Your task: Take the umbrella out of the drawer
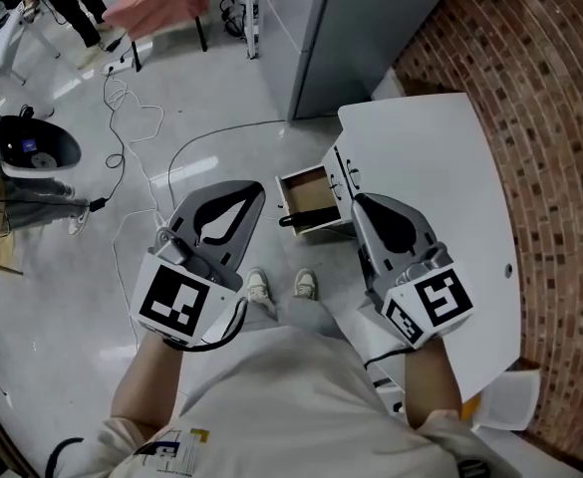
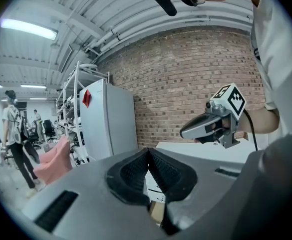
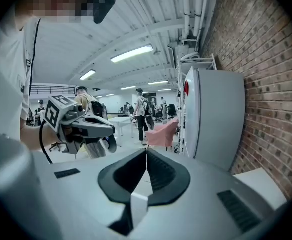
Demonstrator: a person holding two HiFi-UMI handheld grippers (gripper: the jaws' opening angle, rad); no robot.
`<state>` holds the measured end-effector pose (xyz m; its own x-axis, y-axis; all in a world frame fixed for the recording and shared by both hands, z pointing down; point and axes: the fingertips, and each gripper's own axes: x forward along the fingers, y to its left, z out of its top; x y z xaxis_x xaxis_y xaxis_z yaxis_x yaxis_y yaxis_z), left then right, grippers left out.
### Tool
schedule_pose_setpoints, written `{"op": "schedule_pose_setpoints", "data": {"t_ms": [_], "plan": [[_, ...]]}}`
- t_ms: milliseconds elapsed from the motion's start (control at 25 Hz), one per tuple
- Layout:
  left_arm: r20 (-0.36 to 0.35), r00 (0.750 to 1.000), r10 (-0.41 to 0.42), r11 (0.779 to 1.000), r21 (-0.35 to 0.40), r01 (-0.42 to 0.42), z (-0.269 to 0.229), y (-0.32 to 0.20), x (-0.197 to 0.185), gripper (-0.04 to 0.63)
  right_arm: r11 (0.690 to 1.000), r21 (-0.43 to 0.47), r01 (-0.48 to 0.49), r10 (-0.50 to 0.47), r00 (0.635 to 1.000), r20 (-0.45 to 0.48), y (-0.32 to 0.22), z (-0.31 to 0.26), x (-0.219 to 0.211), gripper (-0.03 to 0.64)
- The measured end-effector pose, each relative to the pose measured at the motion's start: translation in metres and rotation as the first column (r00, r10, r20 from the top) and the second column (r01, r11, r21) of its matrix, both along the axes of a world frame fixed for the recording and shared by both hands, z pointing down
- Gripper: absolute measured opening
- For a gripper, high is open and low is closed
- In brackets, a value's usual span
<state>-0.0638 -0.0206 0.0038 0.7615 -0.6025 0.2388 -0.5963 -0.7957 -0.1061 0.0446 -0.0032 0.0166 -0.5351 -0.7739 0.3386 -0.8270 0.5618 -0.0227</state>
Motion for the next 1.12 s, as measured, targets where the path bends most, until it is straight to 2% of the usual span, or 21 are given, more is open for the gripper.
{"op": "schedule_pose_setpoints", "data": {"t_ms": [160, 280, 360, 480, 600, 840, 960, 1120], "plan": [[0.012, 1.0, 0.02, 0.999, -0.049, -0.019, 0.015, -0.005, 0.012, 0.008, 0.998, -0.048, 0.036, -0.038, 0.999, -0.032, -0.01, 0.026, 0.013, 0.008], [0.052, 0.998, 0.029, 0.997, -0.071, -0.026, 0.03, -0.015, 0.02, 0.008, 0.995, -0.088, 0.048, -0.051, 0.998, -0.039, -0.022, 0.048, 0.02, 0.009], [0.066, 0.997, 0.034, 0.998, -0.058, -0.03, 0.037, -0.022, 0.026, 0.008, 0.993, -0.112, 0.046, -0.053, 0.997, -0.062, -0.029, 0.065, 0.024, 0.009], [0.028, 0.999, 0.047, 0.999, -0.007, -0.046, 0.037, -0.032, 0.034, 0.008, 0.988, -0.141, 0.067, -0.08, 0.993, -0.087, -0.04, 0.09, 0.026, 0.011], [0.031, 0.998, 0.06, 0.998, -0.016, -0.06, 0.052, -0.039, 0.043, 0.008, 0.981, -0.18, 0.071, -0.091, 0.991, -0.103, -0.05, 0.119, 0.032, 0.098], [0.05, 0.996, 0.07, 0.994, -0.09, -0.065, 0.104, -0.06, 0.049, 0.009, 0.96, -0.264, 0.097, -0.134, 0.982, -0.13, -0.062, 0.183, 0.03, 0.147], [0.046, 0.998, 0.039, 0.989, -0.143, -0.032, 0.137, -0.073, 0.049, 0.01, 0.945, -0.31, 0.106, -0.157, 0.977, -0.147, -0.066, 0.218, 0.028, 0.167], [0.08, 0.996, 0.026, 0.987, -0.162, -0.013, 0.181, -0.087, 0.051, 0.036, 0.925, -0.364, 0.105, -0.174, 0.971, -0.164, -0.068, 0.265, 0.027, 0.174]]}}
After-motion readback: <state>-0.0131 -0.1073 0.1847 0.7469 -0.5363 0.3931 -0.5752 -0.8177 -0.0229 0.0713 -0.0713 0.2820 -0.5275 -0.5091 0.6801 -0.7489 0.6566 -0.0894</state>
